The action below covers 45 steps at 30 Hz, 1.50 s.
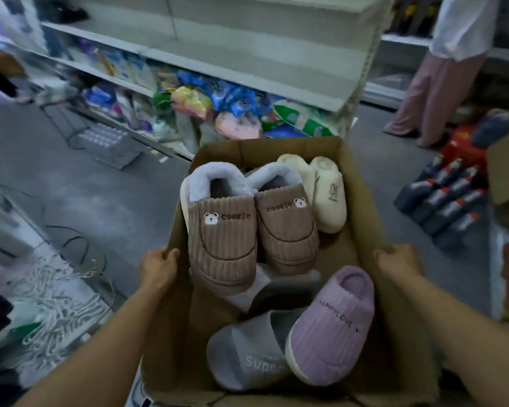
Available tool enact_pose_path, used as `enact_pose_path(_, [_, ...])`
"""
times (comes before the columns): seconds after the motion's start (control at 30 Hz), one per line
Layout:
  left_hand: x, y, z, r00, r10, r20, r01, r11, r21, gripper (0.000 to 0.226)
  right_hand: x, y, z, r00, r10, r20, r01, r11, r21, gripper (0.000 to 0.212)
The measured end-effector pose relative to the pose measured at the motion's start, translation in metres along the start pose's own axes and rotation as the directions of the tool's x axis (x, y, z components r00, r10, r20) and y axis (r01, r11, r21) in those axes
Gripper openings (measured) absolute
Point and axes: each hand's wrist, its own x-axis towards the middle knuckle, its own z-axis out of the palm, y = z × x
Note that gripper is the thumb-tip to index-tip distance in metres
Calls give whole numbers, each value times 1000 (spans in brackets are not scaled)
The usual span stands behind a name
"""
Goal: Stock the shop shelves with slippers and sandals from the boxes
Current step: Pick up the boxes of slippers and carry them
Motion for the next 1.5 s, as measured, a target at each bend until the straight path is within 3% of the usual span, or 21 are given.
enact_pose_path(0.1, [44,-6,-25,996,-67,-57,65,997,-38,28,32,-76,29,996,-70,55,72,997,-33,14])
enact_pose_path(0.23, [104,-10,-55,972,-148,-181,136,988,-76,28,92,-182,82,972,-194,130,202,978,-54,28])
enact_pose_path(0.33, [145,-7,-77,942,-193,-274,184,981,-59,24,128,-267,123,943,-272,193,294,951,-95,26])
enact_pose_path(0.5, [219,-12,-123,885,-292,-363,286,956,-71,27,162,-401,194,918,-300,258,345,926,-152,12])
enact_pose_path(0.63, [296,-24,-168,849,-330,-414,322,942,-90,30,189,-497,263,846,-371,382,447,885,-131,32])
enact_pose_path(0.87, [470,-42,-267,811,-395,-432,360,918,-163,34,200,-684,386,799,-415,434,507,854,-116,32])
enact_pose_path(1.1, [634,-54,-361,787,-439,-433,405,898,-174,30,202,-848,490,769,-505,392,572,818,-69,29])
enact_pose_path(1.3, [783,-69,-427,789,-408,-458,390,910,-139,28,235,-983,599,786,-477,393,559,820,-121,33])
enact_pose_path(1.5, [949,-79,-495,773,-435,-461,403,899,-173,42,250,-1139,695,759,-496,421,573,816,-73,24])
